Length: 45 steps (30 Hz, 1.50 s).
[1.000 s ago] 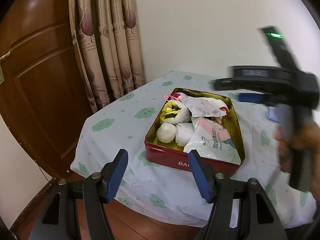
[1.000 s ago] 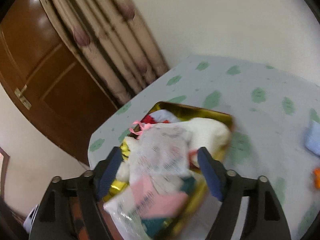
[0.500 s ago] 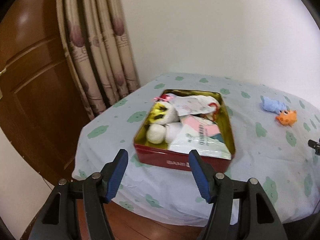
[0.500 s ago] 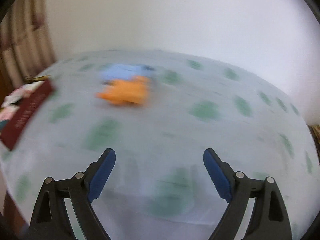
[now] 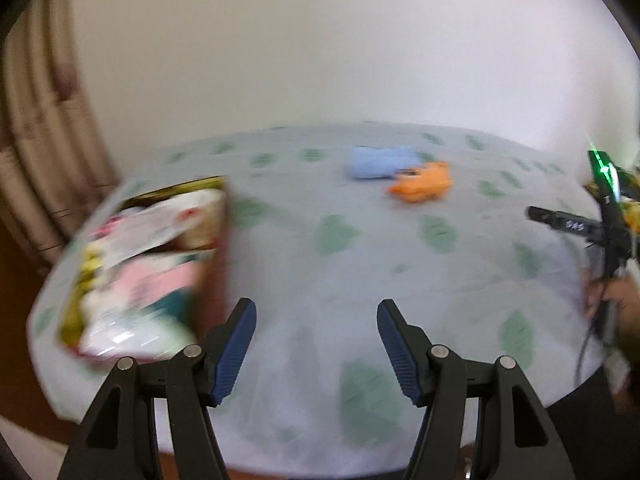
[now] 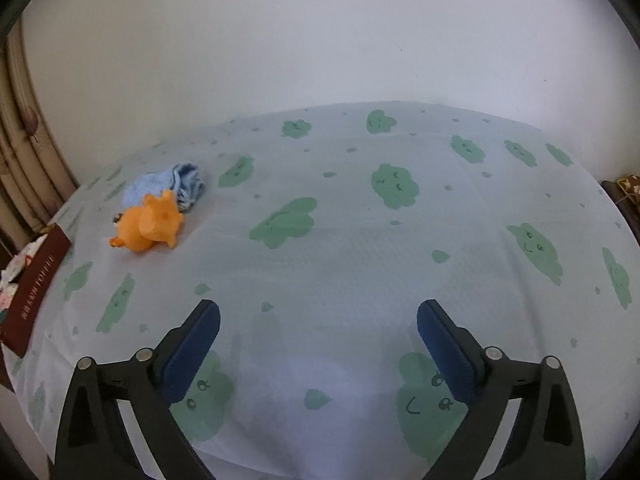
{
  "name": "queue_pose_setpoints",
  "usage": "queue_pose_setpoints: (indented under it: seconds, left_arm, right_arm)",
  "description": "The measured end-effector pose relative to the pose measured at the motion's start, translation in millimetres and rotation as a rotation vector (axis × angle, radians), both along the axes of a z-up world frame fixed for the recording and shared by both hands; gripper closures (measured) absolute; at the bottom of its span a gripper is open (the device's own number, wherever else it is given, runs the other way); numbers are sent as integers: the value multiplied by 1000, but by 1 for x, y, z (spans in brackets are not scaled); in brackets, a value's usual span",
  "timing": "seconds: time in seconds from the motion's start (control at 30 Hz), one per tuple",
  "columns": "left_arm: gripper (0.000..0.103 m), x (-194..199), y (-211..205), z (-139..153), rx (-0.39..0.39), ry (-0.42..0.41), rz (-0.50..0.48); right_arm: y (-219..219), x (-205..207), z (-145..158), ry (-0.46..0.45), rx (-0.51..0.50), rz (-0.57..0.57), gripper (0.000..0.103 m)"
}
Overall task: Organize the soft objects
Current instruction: 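Reach the left tool to the orange rubber duck and grasp it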
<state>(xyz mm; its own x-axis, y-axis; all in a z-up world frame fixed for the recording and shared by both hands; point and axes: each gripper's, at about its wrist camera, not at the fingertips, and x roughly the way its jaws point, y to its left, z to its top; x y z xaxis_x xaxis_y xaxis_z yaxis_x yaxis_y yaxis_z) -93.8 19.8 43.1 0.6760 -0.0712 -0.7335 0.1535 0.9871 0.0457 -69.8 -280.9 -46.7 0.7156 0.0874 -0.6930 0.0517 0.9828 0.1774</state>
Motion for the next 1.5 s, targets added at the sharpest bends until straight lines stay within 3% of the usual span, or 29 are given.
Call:
queue_pose_setpoints:
  seconds: [0.17,0.37,0.6,0.8,0.97,1.17,1.23,1.27,1.33,1.5]
  left_arm:
    - [39,39,-47,0,12,-2,-148]
    - [39,74,-104,-2,180,-76,-358]
    - [39,113,-151,-27,393,-198,-510]
    - [38,128,-184,-52,638,-292,-661]
    - [39,147,-197,-65,724,-270,-749]
    - [38,178,-199,-76,693,-130,-775]
    - [39,183,-196,-80,633,-66,-793]
    - [44,185,-194,-81,587,-18,-794]
    - [58,189,-189,-80,520,-16,-740]
    - [68,209,-168,-58,258,45,-563]
  right_arm:
    - [-8,-4,2,-23,60,16,4]
    - [-7,-2,0,-26,93,58,4]
    - [-17,-9,4,-75,153,47,4]
    - [-17,-9,4,-78,163,51,4]
    - [-17,-9,5,-79,168,49,4]
    - [-18,-10,6,-83,176,47,4]
    - [-19,-10,6,-84,178,45,4]
    - [-19,-10,6,-84,180,41,4]
    - [-20,-9,6,-83,182,35,4]
    - [-21,-9,6,-83,185,31,4]
